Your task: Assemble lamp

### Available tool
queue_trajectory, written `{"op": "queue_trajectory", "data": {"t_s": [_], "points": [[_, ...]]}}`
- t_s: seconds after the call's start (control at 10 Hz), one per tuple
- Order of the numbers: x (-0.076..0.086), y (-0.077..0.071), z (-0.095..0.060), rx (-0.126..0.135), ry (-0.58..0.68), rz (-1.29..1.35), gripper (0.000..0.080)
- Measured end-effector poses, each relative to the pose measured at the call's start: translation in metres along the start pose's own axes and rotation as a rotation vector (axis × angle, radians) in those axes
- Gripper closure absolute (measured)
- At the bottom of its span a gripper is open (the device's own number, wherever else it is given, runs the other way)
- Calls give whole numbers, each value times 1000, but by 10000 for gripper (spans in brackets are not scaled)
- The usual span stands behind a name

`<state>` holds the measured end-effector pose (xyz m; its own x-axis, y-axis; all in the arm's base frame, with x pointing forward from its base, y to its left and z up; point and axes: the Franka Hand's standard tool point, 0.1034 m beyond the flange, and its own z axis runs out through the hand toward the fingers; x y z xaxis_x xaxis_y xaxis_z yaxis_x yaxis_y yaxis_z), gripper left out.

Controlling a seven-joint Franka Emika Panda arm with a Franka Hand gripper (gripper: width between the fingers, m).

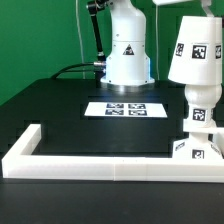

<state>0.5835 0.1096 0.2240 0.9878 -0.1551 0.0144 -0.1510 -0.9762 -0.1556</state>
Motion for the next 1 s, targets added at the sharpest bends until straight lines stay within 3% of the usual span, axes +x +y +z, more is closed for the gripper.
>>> {"op": "queue_trajectory", "data": {"t_s": [0.3, 1.0], "points": [[-1, -5, 4, -1, 7, 8, 755], [1, -8, 50, -19, 21, 6, 755]]}}
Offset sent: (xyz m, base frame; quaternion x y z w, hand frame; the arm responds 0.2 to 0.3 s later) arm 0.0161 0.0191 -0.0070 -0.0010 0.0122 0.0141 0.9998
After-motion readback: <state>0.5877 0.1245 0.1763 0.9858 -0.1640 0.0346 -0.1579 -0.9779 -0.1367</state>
